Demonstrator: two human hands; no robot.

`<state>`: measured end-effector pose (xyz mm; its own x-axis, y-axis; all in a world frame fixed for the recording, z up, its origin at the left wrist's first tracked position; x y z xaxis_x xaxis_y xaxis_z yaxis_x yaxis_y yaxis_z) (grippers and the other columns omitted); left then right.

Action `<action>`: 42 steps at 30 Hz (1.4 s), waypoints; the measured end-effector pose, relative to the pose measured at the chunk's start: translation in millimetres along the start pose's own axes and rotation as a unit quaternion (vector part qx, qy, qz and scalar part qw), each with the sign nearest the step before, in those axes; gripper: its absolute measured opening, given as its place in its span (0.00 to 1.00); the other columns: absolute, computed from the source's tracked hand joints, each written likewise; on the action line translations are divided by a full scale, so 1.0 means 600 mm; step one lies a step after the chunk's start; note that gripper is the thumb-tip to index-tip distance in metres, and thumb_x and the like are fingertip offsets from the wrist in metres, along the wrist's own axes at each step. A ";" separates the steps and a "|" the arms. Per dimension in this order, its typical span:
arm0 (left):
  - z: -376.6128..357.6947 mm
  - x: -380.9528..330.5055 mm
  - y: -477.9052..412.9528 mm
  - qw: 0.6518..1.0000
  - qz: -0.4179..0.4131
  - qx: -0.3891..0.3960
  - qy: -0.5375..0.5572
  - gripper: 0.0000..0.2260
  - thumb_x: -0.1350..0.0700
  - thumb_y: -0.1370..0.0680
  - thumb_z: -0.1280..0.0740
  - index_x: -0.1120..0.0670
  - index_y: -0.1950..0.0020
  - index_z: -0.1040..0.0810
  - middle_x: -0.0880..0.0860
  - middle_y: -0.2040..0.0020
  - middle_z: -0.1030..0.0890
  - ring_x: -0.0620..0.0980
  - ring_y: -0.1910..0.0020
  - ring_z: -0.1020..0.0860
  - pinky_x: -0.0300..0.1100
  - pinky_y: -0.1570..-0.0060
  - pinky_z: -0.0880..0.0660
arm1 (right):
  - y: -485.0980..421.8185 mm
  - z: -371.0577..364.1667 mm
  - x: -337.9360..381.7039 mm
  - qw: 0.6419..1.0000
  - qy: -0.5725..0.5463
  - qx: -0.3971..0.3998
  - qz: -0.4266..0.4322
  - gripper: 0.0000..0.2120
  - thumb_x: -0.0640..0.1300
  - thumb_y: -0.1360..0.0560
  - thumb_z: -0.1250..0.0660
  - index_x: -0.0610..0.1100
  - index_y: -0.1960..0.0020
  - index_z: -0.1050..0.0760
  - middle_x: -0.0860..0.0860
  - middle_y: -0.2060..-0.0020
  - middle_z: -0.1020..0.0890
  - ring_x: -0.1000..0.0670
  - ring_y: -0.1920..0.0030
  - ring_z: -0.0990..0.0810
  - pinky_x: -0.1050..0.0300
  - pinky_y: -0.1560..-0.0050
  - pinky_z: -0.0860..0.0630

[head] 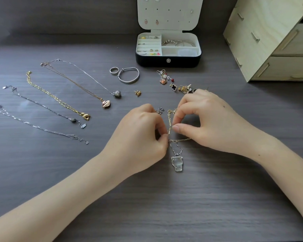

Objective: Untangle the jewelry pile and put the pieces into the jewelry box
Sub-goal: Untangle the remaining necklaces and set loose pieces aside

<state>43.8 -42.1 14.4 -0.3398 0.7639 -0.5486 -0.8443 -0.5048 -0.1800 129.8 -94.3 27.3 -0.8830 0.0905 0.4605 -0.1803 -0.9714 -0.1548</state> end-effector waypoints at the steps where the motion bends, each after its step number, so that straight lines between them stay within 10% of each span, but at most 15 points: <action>1: -0.001 0.000 0.000 1.000 -0.002 0.005 -0.001 0.05 0.59 0.30 0.30 0.51 0.65 0.21 0.47 0.63 0.29 0.48 0.63 0.30 0.37 0.63 0.35 | 0.000 0.000 0.000 1.000 -0.001 0.003 0.000 0.02 0.54 0.32 0.36 0.58 0.64 0.27 0.58 0.61 0.23 0.56 0.57 0.32 0.58 0.53 0.38; 28: -0.018 0.023 0.007 0.995 -0.029 0.032 0.088 0.09 0.43 0.29 0.43 0.44 0.61 0.26 0.45 0.60 0.27 0.43 0.60 0.31 0.33 0.58 0.34 | 0.007 -0.030 0.002 0.995 -0.062 0.054 -0.048 0.07 0.47 0.32 0.30 0.55 0.67 0.26 0.59 0.67 0.22 0.57 0.60 0.28 0.70 0.58 0.36; 42: -0.009 0.031 0.010 0.993 -0.005 -0.002 0.121 0.04 0.44 0.31 0.42 0.40 0.66 0.31 0.44 0.62 0.27 0.41 0.60 0.29 0.27 0.60 0.35 | 0.010 -0.031 -0.010 0.978 -0.171 0.055 -0.109 0.07 0.42 0.35 0.28 0.51 0.70 0.23 0.57 0.68 0.22 0.53 0.65 0.28 0.52 0.58 0.28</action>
<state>34.9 -33.2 -1.5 -0.2224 0.6502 -0.7264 -0.8454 -0.4997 -0.1885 125.9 -96.6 7.7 -0.6282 0.2384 0.7406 -0.2839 -0.9565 0.0671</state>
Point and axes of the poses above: each hand's wrist, its own y-axis away from the middle knuckle, its own z-axis out of the back of the hand, x = y × z, the point moved 9 cm from there along -y, towards the middle knuckle
